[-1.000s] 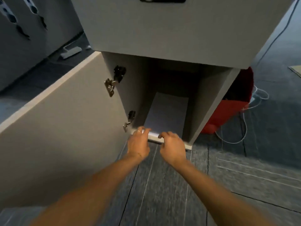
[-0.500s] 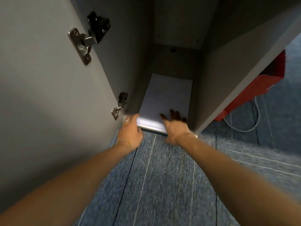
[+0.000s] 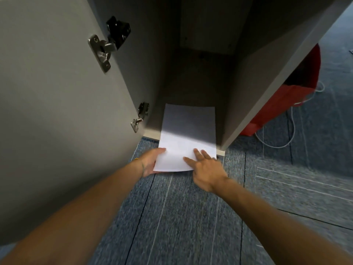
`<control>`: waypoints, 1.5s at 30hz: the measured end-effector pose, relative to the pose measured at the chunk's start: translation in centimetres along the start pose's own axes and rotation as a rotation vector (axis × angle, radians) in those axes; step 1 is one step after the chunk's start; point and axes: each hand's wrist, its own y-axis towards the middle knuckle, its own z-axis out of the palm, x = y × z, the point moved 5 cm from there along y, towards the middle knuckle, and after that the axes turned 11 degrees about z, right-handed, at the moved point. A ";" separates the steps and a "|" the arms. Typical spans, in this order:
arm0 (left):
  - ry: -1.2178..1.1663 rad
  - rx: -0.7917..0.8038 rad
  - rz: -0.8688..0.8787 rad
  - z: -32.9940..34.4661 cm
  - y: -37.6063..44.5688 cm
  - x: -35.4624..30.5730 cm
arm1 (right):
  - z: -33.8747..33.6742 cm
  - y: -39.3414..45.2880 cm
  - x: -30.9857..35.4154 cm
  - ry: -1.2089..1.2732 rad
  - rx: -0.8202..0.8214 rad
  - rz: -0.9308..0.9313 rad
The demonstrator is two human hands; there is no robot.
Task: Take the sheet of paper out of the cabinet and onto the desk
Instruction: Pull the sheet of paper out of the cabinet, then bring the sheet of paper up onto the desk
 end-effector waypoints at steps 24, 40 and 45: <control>0.143 0.007 0.064 -2.8 -25.5 -4.3 | -7.5 -14.0 -0.3 1.463 0.212 0.552; -0.034 -0.099 -0.028 5.1 -55.6 -23.1 | -28.5 -46.9 -0.3 1.739 0.135 0.656; 0.047 -0.087 0.048 8.8 -62.7 -29.9 | -36.9 -53.9 -2.9 1.702 0.019 0.593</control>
